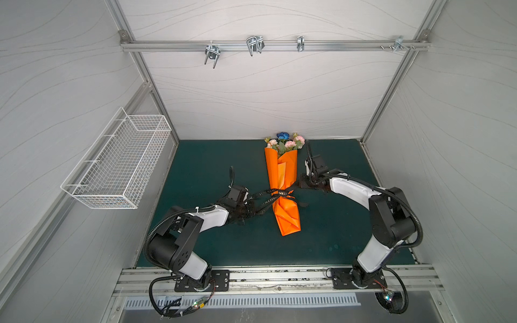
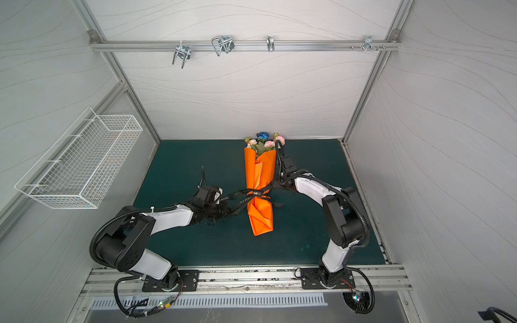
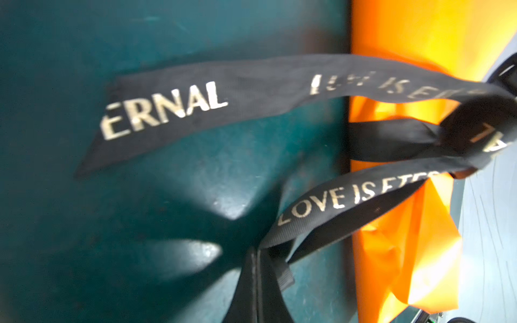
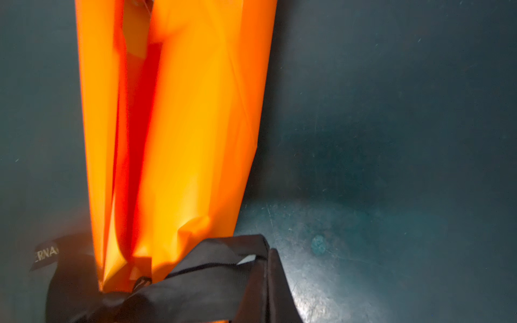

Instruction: Tie the bouquet of fake flowers

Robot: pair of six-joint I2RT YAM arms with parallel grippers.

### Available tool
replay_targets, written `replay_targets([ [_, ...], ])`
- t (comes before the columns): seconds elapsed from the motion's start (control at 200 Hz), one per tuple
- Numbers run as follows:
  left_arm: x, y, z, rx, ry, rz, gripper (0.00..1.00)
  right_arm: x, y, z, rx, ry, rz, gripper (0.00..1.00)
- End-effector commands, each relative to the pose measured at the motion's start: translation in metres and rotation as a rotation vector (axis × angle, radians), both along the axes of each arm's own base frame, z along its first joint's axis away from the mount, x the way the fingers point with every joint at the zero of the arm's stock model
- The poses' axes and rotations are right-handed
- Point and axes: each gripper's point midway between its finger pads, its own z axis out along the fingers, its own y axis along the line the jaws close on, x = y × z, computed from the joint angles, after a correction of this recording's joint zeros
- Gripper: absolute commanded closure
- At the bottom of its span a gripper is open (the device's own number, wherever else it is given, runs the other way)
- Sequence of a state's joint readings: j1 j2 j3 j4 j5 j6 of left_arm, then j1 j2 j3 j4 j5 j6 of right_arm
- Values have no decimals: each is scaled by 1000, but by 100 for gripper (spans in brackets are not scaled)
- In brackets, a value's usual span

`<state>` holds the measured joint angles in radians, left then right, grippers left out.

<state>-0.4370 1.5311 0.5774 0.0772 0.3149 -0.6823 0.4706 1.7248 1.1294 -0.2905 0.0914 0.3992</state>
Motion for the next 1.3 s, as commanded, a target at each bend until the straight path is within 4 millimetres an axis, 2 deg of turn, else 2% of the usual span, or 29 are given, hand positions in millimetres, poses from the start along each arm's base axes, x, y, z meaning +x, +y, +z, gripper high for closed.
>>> replay_targets([
  [0.0, 4, 6, -3, -10, 29, 51, 100, 3, -8, -4, -39, 15, -19, 100],
  [0.165, 7, 17, -2, -27, 27, 104, 100, 5, -13, -7, -38, 23, -32, 100],
  [0.395, 8, 22, 5, -16, 3, 119, 100, 5, -12, -11, -33, 31, -30, 100],
  [0.57, 10, -1, 24, -82, -52, -14, 100, 4, 1, -6, 14, 24, 23, 100],
  [0.625, 11, -10, 35, -87, -89, -60, 80, 5, 6, -3, 26, 20, 43, 100],
  [0.655, 10, -15, 41, -79, -109, -89, 65, 4, 8, -2, 28, 19, 51, 100],
  [0.7, 10, -21, 51, -62, -146, -132, 56, 4, 12, -1, 32, 16, 63, 100],
  [0.805, 15, -28, 76, -23, -240, -192, 53, 3, 20, 4, 33, 5, 93, 100],
  [0.88, 27, -20, 93, 52, -327, -198, 53, 2, 23, 6, 30, 3, 101, 100],
  [0.965, 45, -10, 107, 227, -447, -287, 53, 1, 25, 8, 38, 5, 104, 100],
  [1.02, 59, -3, 107, 364, -508, -360, 54, 1, 27, 9, 46, 8, 108, 100],
  [1.115, 72, -2, 91, 527, -524, -563, 57, 0, 27, 11, 51, 8, 108, 100],
  [1.18, 76, -6, 79, 568, -503, -673, 60, 0, 27, 13, 55, 3, 107, 100],
  [1.296, 76, -21, 67, 539, -497, -811, 62, 0, 28, 19, 61, -4, 111, 100],
])
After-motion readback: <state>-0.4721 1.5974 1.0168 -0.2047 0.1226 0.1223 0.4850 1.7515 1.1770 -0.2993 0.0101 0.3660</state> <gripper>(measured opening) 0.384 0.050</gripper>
